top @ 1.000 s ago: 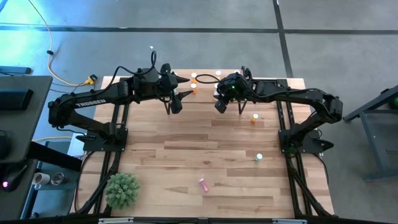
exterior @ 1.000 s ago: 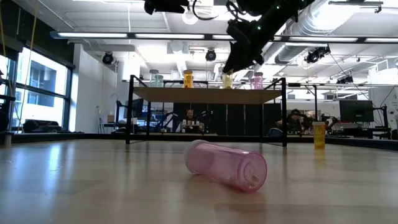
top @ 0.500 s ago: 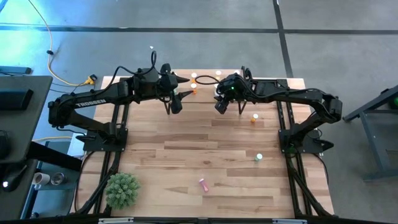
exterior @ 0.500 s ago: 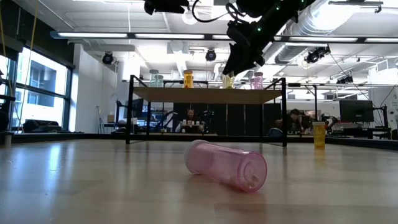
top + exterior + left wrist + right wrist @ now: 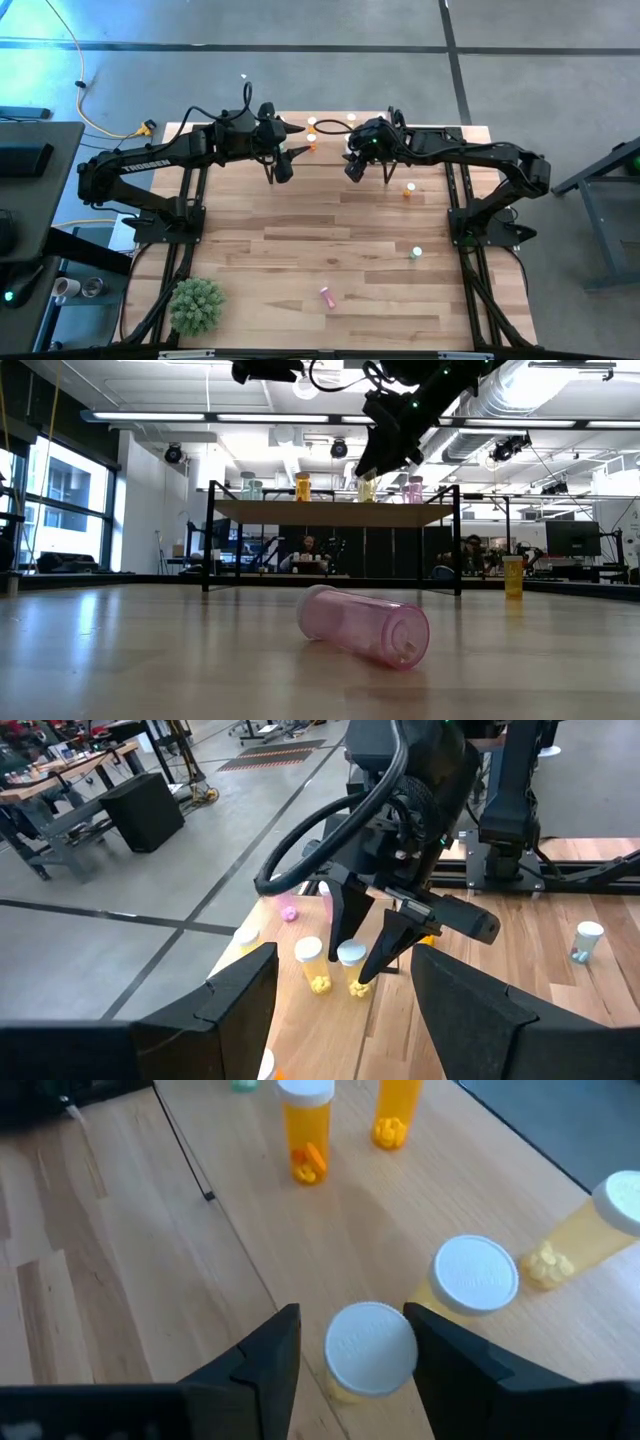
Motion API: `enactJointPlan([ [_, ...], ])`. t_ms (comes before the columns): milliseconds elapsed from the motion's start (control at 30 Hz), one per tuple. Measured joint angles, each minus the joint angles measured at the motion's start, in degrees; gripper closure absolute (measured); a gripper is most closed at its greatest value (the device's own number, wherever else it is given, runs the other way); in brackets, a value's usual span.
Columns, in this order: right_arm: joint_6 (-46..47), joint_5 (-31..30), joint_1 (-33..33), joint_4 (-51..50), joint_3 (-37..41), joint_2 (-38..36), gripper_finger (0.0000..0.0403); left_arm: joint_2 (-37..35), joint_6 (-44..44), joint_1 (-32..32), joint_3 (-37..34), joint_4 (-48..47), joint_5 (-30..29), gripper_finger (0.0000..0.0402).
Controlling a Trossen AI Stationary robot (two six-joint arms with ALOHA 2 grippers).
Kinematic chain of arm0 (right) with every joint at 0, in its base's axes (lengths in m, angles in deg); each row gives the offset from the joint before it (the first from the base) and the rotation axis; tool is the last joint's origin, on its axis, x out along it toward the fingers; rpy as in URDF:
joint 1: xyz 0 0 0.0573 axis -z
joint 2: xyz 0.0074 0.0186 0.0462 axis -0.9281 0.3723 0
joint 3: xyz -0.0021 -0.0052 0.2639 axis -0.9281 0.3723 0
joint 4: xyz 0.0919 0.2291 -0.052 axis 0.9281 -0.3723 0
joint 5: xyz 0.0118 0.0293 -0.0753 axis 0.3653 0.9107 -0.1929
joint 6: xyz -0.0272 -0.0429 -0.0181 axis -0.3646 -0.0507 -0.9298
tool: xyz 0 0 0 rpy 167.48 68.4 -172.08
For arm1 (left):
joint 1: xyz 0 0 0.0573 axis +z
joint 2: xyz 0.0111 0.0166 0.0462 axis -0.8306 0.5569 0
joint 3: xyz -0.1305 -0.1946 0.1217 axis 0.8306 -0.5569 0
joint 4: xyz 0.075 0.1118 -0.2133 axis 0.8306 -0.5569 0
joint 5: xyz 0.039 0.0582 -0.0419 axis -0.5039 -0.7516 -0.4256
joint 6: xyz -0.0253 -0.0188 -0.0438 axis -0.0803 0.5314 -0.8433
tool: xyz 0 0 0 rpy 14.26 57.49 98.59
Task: Pick and place medicine bottles onto shelf by color
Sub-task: Put the yellow pill bottle on the shelf aligned with the other yellow pill bottles, then put the violet pill bottle on the shelf aligned with the other violet pill bottles
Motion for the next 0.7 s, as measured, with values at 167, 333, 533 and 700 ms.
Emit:
enactJointPlan([
  [167,0.0,0.0,-0.1,0.8,-0.1,-0.9,0.0235,0.0,0.0,0.0,0.0,0.0,0.0,0.0183],
  [333,-0.1,0.0,-0.3,1.2,-0.1,-2.5,0.0235,0.0,0.0,0.0,0.0,0.0,0.0,0.0183],
  [533,-0.1,0.1,-0.7,1.7,-0.1,-4.4,0.0235,0.0,0.0,0.0,0.0,0.0,0.0,0.0183],
  [700,1.5,0.1,-2.3,1.7,-0.1,-7.4,0.0235,0.0,0.0,0.0,0.0,0.0,0.0,0.0183],
])
